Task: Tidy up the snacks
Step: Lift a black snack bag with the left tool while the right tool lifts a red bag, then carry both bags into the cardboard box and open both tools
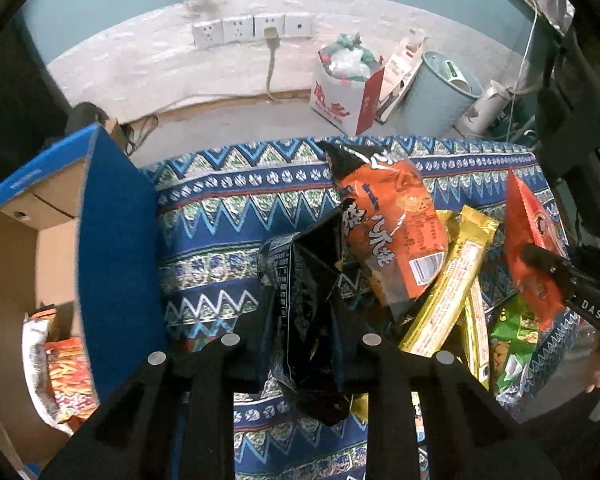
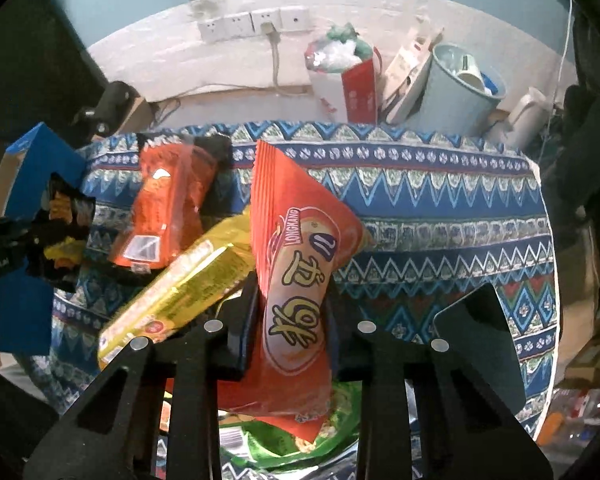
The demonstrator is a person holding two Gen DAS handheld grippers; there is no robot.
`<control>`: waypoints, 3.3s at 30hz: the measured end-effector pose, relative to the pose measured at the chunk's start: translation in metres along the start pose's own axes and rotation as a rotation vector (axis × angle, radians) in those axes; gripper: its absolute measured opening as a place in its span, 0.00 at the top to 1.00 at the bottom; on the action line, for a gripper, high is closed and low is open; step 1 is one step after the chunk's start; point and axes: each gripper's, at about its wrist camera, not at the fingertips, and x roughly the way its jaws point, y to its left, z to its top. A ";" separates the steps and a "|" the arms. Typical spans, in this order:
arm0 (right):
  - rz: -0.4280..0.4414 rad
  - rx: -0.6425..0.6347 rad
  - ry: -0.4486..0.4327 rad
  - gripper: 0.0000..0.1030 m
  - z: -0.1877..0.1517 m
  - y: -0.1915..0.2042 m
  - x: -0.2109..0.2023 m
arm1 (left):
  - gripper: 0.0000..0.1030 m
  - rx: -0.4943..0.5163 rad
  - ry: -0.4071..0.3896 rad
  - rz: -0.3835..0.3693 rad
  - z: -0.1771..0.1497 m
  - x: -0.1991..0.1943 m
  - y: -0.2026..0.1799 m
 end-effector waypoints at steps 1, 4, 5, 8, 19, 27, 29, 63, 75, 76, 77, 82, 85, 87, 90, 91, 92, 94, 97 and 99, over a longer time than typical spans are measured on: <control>-0.002 -0.005 -0.007 0.74 -0.001 0.001 -0.002 | 0.77 0.006 -0.011 0.007 -0.001 -0.005 0.000; -0.003 -0.023 -0.028 0.74 -0.001 0.006 -0.012 | 0.77 0.022 -0.041 0.024 -0.005 -0.020 0.001; -0.003 -0.027 -0.037 0.74 0.000 0.008 -0.015 | 0.77 0.026 -0.052 0.030 -0.006 -0.025 0.002; 0.004 -0.038 -0.059 0.74 0.004 0.014 -0.020 | 0.77 0.031 -0.083 0.036 -0.010 -0.042 0.006; 0.059 -0.097 -0.138 0.74 0.014 0.053 -0.056 | 0.77 0.041 -0.189 0.094 -0.023 -0.092 0.022; 0.107 -0.169 -0.174 0.74 0.021 0.098 -0.073 | 0.77 0.039 -0.253 0.128 -0.038 -0.121 0.038; 0.118 -0.182 -0.175 0.74 0.023 0.108 -0.074 | 0.77 0.030 -0.261 0.130 -0.040 -0.127 0.045; 0.297 -0.398 -0.127 0.74 0.061 0.306 -0.051 | 0.77 -0.231 -0.193 0.225 -0.092 -0.114 0.191; 0.344 -0.434 -0.075 0.74 0.060 0.357 -0.033 | 0.76 -0.296 -0.115 0.225 -0.102 -0.097 0.218; 0.347 -0.437 -0.069 0.74 0.059 0.360 -0.031 | 0.76 -0.308 -0.106 0.221 -0.103 -0.096 0.220; 0.350 -0.439 -0.063 0.74 0.059 0.364 -0.029 | 0.76 -0.316 -0.101 0.221 -0.104 -0.096 0.222; 0.365 -0.451 -0.043 0.74 0.058 0.376 -0.021 | 0.55 -0.336 -0.096 0.250 -0.107 -0.099 0.227; 0.375 -0.455 -0.029 0.74 0.058 0.380 -0.016 | 0.47 -0.339 -0.107 0.272 -0.108 -0.103 0.229; 0.380 -0.453 -0.019 0.74 0.058 0.382 -0.012 | 0.46 -0.340 -0.107 0.279 -0.107 -0.106 0.230; 0.382 -0.450 -0.007 0.74 0.059 0.384 -0.007 | 0.42 -0.346 -0.113 0.282 -0.108 -0.108 0.231; 0.382 -0.449 -0.002 0.74 0.059 0.384 -0.006 | 0.42 -0.346 -0.114 0.284 -0.108 -0.109 0.231; 0.381 -0.448 0.002 0.74 0.059 0.384 -0.005 | 0.42 -0.345 -0.114 0.285 -0.108 -0.109 0.231; 0.381 -0.445 0.008 0.74 0.059 0.385 -0.002 | 0.42 -0.346 -0.113 0.286 -0.108 -0.110 0.232; 0.384 -0.444 0.015 0.72 0.059 0.385 -0.001 | 0.42 -0.346 -0.113 0.285 -0.108 -0.109 0.231; 0.392 -0.441 0.021 0.68 0.059 0.385 -0.001 | 0.42 -0.345 -0.112 0.285 -0.107 -0.110 0.231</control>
